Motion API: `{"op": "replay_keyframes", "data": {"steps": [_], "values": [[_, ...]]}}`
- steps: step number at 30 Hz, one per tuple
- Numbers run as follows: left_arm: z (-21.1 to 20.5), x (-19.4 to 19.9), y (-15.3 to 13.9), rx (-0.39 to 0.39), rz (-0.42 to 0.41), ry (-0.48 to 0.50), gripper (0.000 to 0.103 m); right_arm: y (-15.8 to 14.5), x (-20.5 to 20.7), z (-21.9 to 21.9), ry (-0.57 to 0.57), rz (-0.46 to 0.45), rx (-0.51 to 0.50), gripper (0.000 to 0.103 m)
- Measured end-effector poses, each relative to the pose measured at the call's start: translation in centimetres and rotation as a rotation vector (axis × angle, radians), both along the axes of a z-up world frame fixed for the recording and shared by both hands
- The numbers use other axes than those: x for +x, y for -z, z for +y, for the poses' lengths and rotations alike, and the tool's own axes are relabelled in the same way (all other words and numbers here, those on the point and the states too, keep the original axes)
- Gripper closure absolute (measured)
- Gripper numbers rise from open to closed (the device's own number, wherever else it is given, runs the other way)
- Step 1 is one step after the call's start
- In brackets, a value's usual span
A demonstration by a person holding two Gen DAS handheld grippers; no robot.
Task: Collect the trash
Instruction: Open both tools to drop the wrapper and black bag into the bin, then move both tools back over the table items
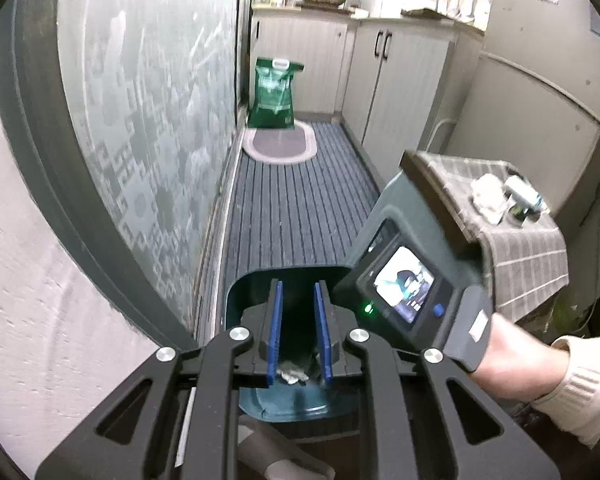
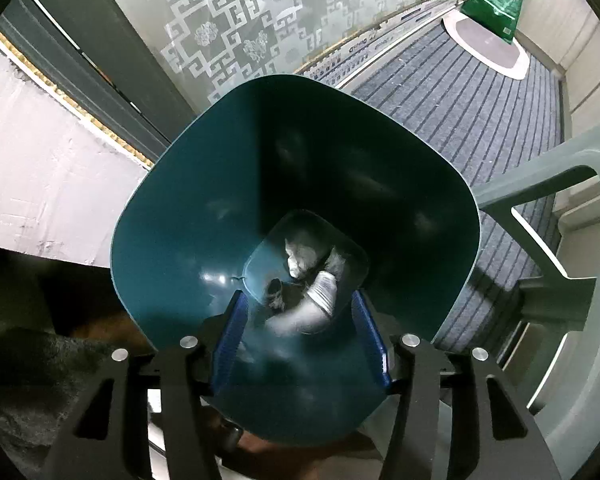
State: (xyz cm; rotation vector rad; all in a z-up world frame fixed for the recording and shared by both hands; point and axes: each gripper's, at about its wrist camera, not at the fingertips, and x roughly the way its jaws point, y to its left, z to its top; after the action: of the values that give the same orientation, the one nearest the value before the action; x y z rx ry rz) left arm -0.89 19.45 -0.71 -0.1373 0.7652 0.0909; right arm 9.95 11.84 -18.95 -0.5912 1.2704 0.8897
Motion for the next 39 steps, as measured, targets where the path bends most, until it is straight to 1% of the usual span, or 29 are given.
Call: {"op": "replay_keyframes", "data": {"steps": [6, 7, 13, 15, 19, 23, 25, 30, 34, 38, 39], "values": [[-0.7, -1.0, -2.4, 0.007, -0.074, 0.001, 0.085, -1.8, -0.4, -0.1, -0.015, -0.011, 0.051, 0.048], [-0.9, -1.1, -2.6, 0.009, -0.081, 0.0, 0.085, -2.2, -0.5, -0.1, -0.018, -0.015, 0.061, 0.05], [-1.4, -1.6, -4.7, 0.006, -0.139, -0.008, 0.083, -6.0, -1.5, -0.4, -0.048, -0.064, 0.157, 0.056], [-1.5, -1.8, -5.2, 0.006, -0.157, -0.01, 0.08, -7.4, -1.8, -0.7, -0.053, -0.082, 0.196, 0.057], [-1.7, -1.8, -6.1, 0.007, -0.19, -0.02, 0.078, -10.5, -2.3, -1.7, -0.06, -0.126, 0.266, 0.057], [-1.8, -1.7, -6.6, 0.006, -0.208, -0.032, 0.077, -13.5, -2.2, -3.4, -0.053, -0.187, 0.326, 0.059], [-1.9, -1.6, -7.0, 0.004, -0.222, -0.035, 0.074, -14.6, -2.0, -4.2, -0.044, -0.213, 0.348, 0.059], [-3.0, -1.0, -7.8, -0.001, -0.255, -0.019, 0.07, -17.6, -1.3, -7.4, -0.008, -0.266, 0.416, 0.06], [-4.0, 0.1, -7.7, -0.015, -0.261, 0.0, 0.068, -18.9, -0.6, -10.0, 0.022, -0.313, 0.429, 0.06], [-5.7, 1.4, -7.5, -0.018, -0.255, 0.031, 0.067, -19.7, 0.3, -12.6, 0.056, -0.34, 0.432, 0.06], [-5.9, 1.7, -7.4, -0.017, -0.255, 0.038, 0.066, -19.8, 0.5, -13.2, 0.064, -0.348, 0.432, 0.06]]}}
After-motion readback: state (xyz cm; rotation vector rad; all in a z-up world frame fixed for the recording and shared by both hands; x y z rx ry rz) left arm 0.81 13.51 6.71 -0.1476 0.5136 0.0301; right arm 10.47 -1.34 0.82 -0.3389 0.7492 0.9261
